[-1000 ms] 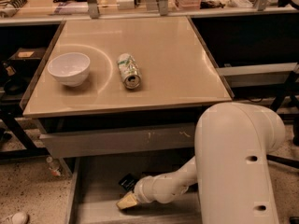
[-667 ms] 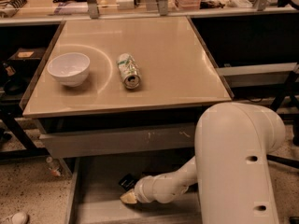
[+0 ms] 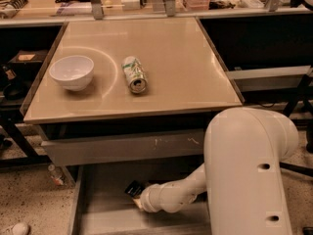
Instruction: Pick rxbar blueberry from middle drawer and place on counter
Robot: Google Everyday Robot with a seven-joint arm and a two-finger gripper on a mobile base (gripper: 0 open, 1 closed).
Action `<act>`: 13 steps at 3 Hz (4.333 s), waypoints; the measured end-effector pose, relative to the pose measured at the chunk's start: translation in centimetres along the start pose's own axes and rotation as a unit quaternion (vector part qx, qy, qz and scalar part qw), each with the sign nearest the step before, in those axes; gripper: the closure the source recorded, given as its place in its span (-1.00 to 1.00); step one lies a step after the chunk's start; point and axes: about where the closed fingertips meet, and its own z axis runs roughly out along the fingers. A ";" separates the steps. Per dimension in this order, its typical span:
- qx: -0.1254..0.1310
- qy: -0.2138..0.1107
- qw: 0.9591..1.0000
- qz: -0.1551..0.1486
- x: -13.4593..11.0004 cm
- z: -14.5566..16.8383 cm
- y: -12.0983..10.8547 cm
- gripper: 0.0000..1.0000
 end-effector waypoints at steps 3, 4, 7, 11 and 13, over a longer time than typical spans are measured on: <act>0.000 0.000 1.000 0.000 -0.3 -0.3 0.0 1.00; 0.000 0.000 1.000 0.000 -0.5 -0.4 -0.1 1.00; 0.021 -0.047 0.999 0.004 -3.6 -4.6 1.1 1.00; 0.086 -0.042 0.995 0.020 -6.7 -15.9 1.9 1.00; 0.134 -0.015 0.990 0.032 -6.9 -23.3 2.2 1.00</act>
Offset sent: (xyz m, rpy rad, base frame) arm 0.0000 0.0000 0.0000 0.0000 0.0000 0.0000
